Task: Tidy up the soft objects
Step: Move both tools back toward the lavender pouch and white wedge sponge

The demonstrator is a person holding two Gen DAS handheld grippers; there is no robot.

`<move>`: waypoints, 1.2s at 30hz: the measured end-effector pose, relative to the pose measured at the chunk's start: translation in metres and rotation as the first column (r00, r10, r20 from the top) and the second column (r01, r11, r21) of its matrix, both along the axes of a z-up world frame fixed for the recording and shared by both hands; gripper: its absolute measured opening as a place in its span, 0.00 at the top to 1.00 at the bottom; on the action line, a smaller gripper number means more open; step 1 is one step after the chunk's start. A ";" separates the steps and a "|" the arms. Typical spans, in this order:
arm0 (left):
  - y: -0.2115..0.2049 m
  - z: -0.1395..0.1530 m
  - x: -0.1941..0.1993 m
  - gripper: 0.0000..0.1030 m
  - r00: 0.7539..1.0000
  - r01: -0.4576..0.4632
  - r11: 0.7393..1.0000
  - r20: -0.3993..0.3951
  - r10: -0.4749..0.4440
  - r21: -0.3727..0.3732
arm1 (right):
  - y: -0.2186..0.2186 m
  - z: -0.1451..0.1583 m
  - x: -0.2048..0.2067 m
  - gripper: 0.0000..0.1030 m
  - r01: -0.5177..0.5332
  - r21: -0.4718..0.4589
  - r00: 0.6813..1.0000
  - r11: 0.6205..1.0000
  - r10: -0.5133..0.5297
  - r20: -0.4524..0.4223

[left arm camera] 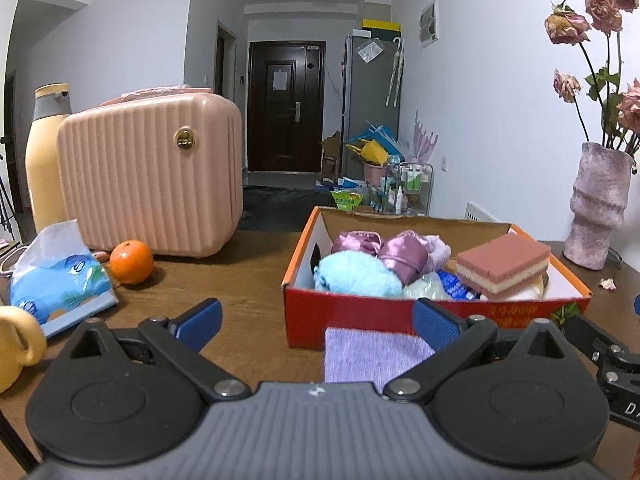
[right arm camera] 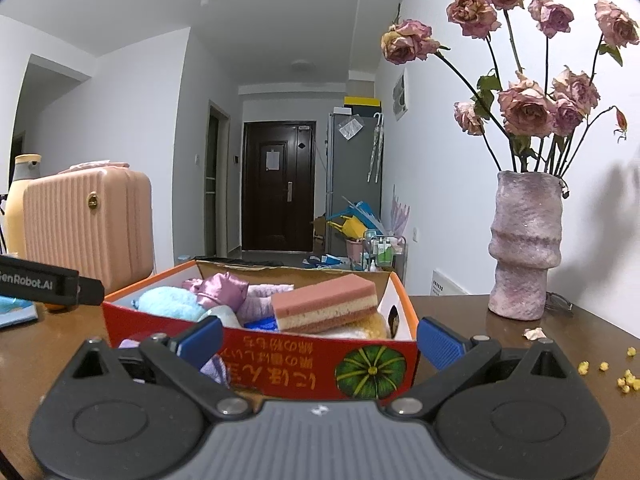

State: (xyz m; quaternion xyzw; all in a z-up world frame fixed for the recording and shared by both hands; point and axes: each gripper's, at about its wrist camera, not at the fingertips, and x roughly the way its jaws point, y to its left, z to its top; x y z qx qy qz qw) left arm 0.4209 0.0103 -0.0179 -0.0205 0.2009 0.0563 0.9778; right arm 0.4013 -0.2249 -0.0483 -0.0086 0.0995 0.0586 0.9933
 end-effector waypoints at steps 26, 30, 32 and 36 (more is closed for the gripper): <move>0.007 -0.012 -0.062 0.00 0.996 0.000 1.000 -0.085 0.002 0.029 | -0.013 -0.001 -0.063 0.00 0.000 0.014 0.999 1.000 0.001 -0.045; 0.009 -0.018 -0.056 0.00 0.993 0.008 1.000 -0.122 -0.005 0.020 | -0.015 -0.001 -0.061 0.00 0.003 0.022 0.999 1.000 -0.002 -0.054; 0.011 -0.021 -0.051 0.00 0.989 0.016 1.000 -0.146 -0.014 0.012 | -0.015 -0.002 -0.060 0.00 0.004 0.023 0.998 1.000 -0.003 -0.058; 0.011 -0.029 -0.043 0.00 0.981 0.034 0.999 -0.193 -0.033 0.003 | -0.015 -0.002 -0.059 0.00 0.006 0.026 0.998 1.000 -0.004 -0.066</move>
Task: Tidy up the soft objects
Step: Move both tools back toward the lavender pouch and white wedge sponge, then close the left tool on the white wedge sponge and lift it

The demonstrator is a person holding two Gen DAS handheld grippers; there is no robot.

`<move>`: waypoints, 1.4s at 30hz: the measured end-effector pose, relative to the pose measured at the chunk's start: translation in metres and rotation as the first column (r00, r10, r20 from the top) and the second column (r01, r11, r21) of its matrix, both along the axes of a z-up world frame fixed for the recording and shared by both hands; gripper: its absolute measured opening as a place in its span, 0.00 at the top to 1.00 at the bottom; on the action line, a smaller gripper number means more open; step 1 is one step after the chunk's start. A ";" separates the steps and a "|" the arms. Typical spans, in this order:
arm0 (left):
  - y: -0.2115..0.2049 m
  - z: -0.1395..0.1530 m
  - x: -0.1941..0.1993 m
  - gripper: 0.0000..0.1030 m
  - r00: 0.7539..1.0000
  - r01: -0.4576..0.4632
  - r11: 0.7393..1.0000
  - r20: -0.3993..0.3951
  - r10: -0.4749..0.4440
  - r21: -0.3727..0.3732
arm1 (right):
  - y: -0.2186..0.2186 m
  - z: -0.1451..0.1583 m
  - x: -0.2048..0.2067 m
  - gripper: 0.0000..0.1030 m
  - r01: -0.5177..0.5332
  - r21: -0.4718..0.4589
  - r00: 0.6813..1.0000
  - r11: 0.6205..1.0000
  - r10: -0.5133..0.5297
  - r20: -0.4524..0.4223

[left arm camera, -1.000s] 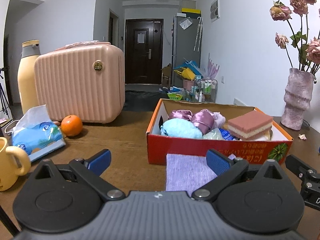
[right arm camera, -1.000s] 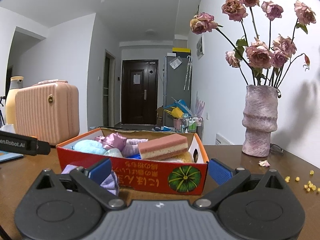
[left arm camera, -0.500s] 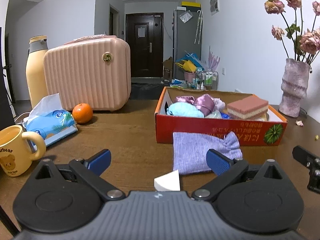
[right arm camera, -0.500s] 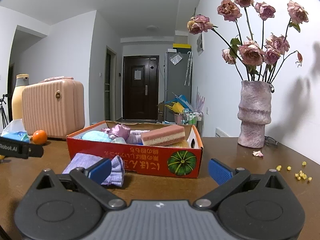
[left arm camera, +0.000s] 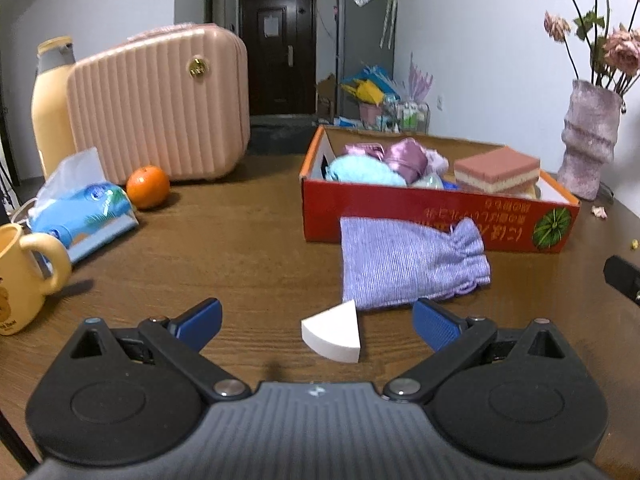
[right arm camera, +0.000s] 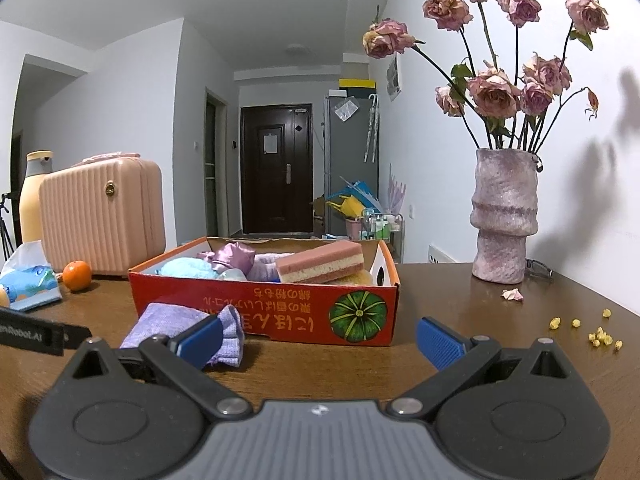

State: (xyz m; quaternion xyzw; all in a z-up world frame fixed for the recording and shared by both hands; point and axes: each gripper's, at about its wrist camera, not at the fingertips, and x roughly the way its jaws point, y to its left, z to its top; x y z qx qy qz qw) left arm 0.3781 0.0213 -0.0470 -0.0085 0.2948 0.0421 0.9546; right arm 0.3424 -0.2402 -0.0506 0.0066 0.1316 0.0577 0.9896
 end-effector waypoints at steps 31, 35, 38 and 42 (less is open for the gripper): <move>0.003 -0.025 0.037 0.66 0.982 0.108 0.994 -0.157 -0.107 -0.002 | 0.004 -0.006 0.009 0.00 0.019 -0.037 0.999 0.999 -0.021 -0.049; 0.003 -0.022 0.035 0.66 0.984 0.108 0.994 -0.144 -0.107 0.003 | 0.005 -0.006 0.009 0.00 0.024 -0.041 0.998 0.999 -0.026 -0.049; 0.005 -0.019 0.033 0.66 0.986 0.104 0.995 -0.130 -0.103 0.003 | 0.005 -0.006 0.009 0.00 0.026 -0.045 0.998 0.999 -0.028 -0.047; 0.010 -0.015 0.031 0.66 0.989 0.098 0.995 -0.112 -0.098 -0.006 | 0.009 -0.006 0.011 0.00 0.023 -0.047 0.998 0.999 -0.025 -0.052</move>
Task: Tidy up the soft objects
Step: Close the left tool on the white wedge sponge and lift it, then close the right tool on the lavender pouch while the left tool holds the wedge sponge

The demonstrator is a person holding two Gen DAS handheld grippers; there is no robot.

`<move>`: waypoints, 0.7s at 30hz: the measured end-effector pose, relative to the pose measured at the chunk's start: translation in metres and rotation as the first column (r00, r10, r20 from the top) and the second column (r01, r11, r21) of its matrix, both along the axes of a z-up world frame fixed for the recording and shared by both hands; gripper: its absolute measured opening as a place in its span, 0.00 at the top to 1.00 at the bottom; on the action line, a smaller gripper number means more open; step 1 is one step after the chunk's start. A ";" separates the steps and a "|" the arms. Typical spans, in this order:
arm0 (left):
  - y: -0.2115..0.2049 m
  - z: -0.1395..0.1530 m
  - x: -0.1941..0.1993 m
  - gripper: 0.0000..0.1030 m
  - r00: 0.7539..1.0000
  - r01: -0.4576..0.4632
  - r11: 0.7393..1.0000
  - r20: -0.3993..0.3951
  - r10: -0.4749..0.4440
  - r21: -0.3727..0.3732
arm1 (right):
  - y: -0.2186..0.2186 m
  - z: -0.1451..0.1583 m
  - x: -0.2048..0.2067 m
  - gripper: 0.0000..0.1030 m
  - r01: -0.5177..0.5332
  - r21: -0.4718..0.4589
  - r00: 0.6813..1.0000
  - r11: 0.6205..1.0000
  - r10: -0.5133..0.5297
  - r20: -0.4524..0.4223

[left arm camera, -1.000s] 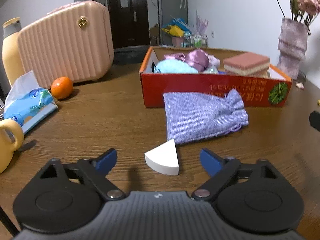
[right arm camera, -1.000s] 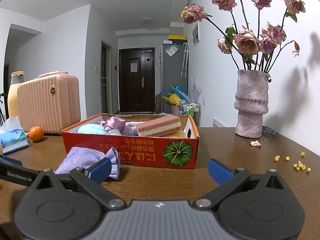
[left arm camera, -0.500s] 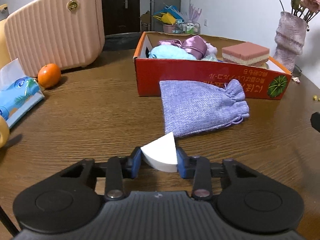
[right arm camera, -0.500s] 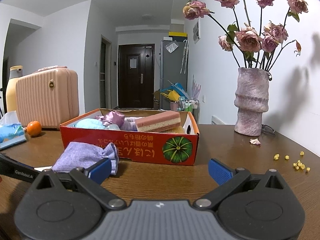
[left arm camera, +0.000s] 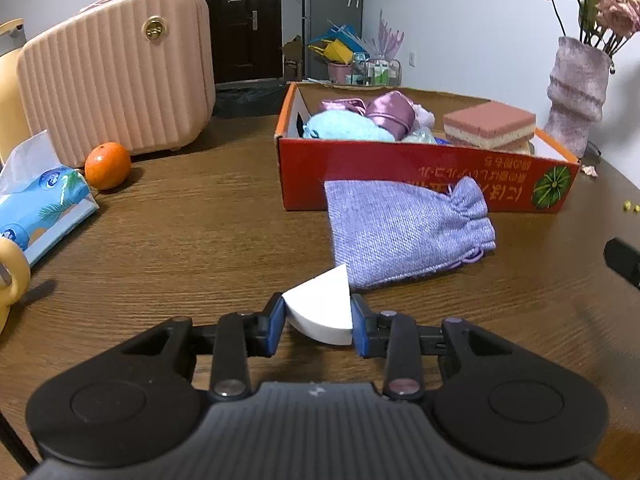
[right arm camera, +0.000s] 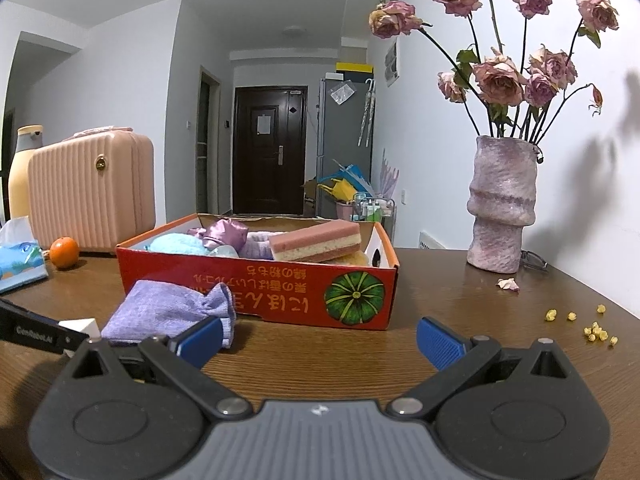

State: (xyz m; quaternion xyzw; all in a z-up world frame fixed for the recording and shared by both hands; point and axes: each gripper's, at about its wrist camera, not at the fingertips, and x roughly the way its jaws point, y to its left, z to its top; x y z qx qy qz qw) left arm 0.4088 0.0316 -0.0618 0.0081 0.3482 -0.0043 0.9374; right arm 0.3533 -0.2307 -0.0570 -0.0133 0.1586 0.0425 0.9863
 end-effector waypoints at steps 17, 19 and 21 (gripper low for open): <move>0.049 0.013 -0.005 0.66 0.997 -0.049 0.999 0.064 0.049 0.004 | 0.073 -0.003 0.031 0.00 -0.120 0.021 0.991 0.993 0.121 -0.064; 0.057 0.014 -0.005 0.66 0.996 -0.057 0.998 0.070 0.057 0.007 | 0.082 -0.004 0.038 0.00 -0.121 0.021 0.989 0.992 0.123 -0.077; 0.064 0.015 -0.006 0.66 0.995 -0.064 0.998 0.076 0.063 0.008 | 0.090 -0.006 0.045 0.00 -0.123 0.018 0.988 0.992 0.124 -0.090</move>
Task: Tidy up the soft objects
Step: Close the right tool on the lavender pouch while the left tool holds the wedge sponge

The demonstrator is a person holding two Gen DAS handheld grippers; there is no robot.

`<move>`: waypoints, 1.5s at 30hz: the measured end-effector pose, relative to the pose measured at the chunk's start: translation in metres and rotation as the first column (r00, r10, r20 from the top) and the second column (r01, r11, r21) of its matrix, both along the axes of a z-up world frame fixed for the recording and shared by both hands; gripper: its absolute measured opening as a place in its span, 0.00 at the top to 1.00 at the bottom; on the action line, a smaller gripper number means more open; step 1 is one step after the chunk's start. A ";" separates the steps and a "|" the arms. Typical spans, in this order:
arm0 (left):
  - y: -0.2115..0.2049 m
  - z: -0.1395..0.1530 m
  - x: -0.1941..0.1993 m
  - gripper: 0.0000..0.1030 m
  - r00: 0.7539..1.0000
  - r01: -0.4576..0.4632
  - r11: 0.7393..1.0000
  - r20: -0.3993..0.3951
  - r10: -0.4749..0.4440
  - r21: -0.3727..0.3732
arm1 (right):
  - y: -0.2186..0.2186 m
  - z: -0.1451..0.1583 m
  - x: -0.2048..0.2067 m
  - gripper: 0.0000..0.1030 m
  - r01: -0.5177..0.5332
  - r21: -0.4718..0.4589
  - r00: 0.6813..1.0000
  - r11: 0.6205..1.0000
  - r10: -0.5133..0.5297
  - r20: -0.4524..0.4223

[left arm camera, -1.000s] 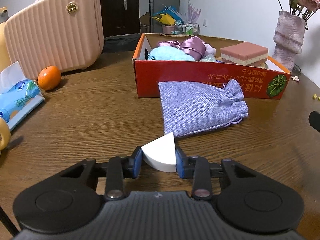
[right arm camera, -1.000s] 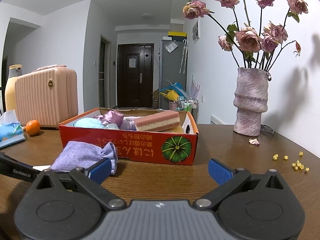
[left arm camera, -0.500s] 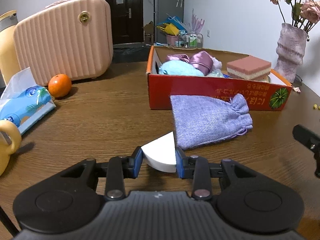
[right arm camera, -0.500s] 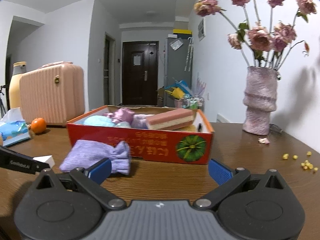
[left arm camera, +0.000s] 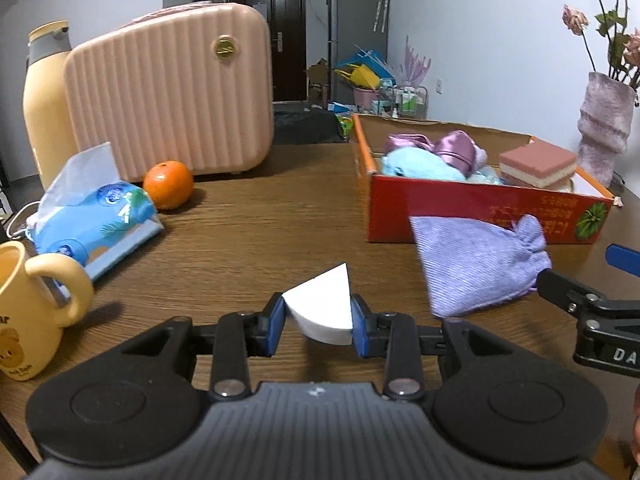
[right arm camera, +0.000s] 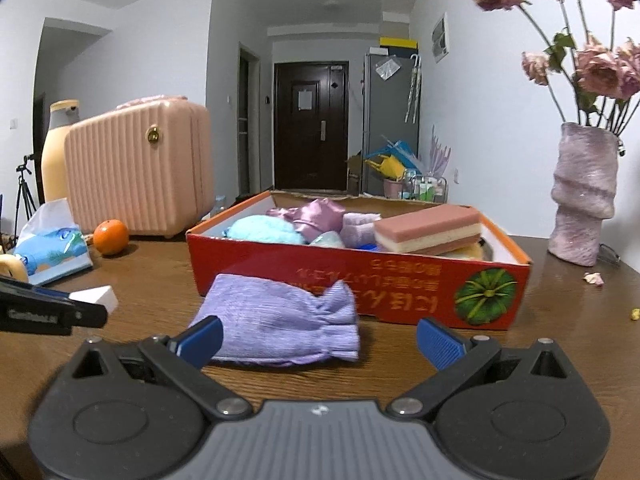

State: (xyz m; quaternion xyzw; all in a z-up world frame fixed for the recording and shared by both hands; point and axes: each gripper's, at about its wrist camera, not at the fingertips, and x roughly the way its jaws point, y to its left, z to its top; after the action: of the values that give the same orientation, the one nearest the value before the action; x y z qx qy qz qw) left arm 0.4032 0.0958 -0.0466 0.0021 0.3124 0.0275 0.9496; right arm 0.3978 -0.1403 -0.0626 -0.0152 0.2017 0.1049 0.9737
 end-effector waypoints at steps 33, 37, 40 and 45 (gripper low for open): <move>0.045 0.002 0.003 0.66 0.999 -0.033 0.999 0.039 0.032 0.024 | 0.044 -0.021 0.082 0.11 0.008 0.049 0.973 0.999 0.004 -0.233; 0.045 0.001 0.003 0.66 0.999 -0.033 0.999 0.037 0.032 0.027 | 0.047 -0.022 0.081 0.16 -0.005 0.030 0.971 1.000 0.012 -0.239; 0.045 0.001 0.003 0.66 0.999 -0.032 0.999 0.038 0.031 0.028 | 0.050 -0.022 0.080 0.25 -0.024 0.018 0.971 1.000 0.027 -0.236; 0.043 0.000 0.004 0.66 0.999 -0.040 0.998 0.037 0.038 0.039 | 0.054 -0.020 0.074 0.43 -0.075 0.019 0.973 0.997 0.077 -0.219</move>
State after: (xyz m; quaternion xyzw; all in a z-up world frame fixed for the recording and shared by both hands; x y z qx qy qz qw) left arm 0.4069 0.1390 -0.0468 0.0145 0.2943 0.0524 0.9542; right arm 0.4713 -0.0866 -0.0830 -0.0061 0.3066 0.1441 0.9409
